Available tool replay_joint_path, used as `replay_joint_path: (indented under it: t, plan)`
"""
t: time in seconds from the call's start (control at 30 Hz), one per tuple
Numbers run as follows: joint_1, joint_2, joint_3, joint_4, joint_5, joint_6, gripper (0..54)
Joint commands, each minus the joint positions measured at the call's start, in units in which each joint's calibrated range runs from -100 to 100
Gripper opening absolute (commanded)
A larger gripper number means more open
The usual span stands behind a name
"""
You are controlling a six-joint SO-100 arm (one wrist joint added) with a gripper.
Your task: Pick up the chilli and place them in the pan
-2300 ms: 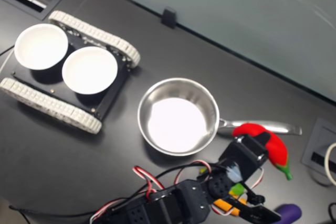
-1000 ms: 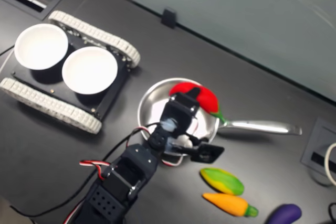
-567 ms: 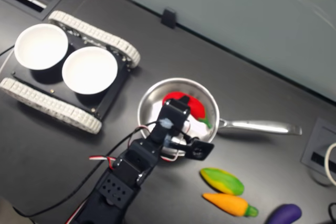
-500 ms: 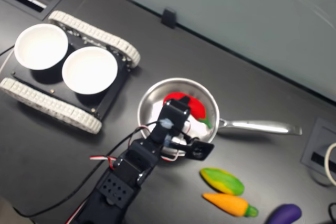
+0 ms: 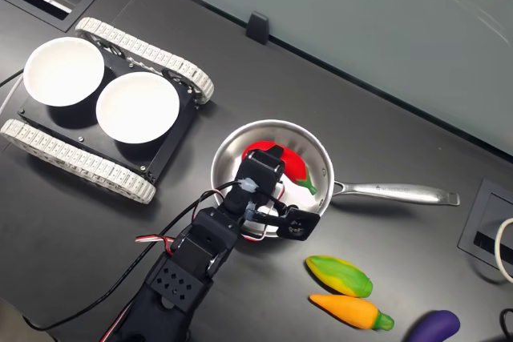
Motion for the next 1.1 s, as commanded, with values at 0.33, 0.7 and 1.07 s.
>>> replay_joint_path:
  t: [0.33, 0.7, 1.07]
  plan:
    - [-1.4, -2.6, 2.2, -4.2, 0.0, 1.6, 0.1]
    - [-2.4, -4.0, 2.9, -2.1, 0.8, 1.6, 19.0]
    - [-3.8, -7.4, 4.5, 1.5, 0.6, 1.5, 29.4]
